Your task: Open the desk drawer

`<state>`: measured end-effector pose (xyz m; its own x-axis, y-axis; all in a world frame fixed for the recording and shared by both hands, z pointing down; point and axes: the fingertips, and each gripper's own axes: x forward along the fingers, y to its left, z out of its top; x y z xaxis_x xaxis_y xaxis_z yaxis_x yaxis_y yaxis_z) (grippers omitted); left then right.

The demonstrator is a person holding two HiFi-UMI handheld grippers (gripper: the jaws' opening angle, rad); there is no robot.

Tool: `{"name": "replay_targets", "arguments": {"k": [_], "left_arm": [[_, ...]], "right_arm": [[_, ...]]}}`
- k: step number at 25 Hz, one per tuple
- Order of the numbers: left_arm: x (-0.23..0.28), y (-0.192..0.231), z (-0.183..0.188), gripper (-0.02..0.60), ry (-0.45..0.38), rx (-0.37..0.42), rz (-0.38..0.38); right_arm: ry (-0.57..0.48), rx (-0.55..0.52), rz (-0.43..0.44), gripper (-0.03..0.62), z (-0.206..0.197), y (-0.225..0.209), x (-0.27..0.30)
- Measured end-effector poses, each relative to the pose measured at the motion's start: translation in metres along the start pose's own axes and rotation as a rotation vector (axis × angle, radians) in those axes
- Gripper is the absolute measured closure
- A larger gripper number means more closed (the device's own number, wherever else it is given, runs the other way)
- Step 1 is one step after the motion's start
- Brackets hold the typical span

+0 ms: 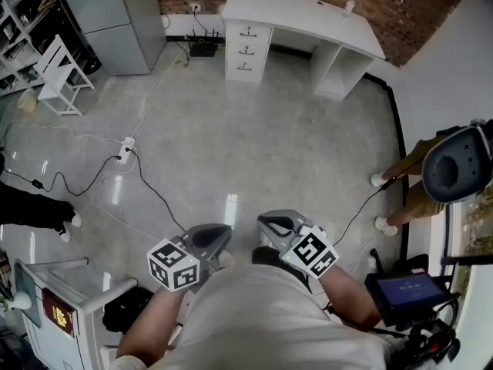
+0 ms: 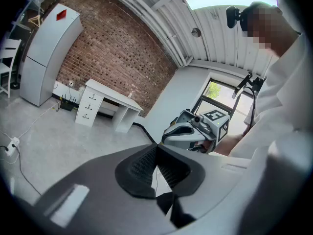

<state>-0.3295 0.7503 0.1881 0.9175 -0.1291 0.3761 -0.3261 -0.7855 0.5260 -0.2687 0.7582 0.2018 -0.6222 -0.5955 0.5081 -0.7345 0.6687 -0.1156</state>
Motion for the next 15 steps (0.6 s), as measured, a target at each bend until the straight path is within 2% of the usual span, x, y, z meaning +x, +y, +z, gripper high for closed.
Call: {"name": "replay_targets", "arguments": {"k": [8, 12, 15], "left_arm": [[0.014, 0.008, 0.001, 0.577, 0.010, -0.011, -0.028], [0.039, 0.029, 0.012, 0.577, 0.022, -0.018, -0.020], [0.067, 0.048, 0.030, 0.577, 0.036, -0.026, -0.001]], "right_arm": [[-0.007, 0.044, -0.005, 0.591, -0.001, -0.010, -0.002], [-0.010, 0.038, -0.006, 0.591, -0.004, -0.046, 0.007], [-0.023, 0.037, 0.003, 0.591, 0.001, -0.089, 0.014]]}}
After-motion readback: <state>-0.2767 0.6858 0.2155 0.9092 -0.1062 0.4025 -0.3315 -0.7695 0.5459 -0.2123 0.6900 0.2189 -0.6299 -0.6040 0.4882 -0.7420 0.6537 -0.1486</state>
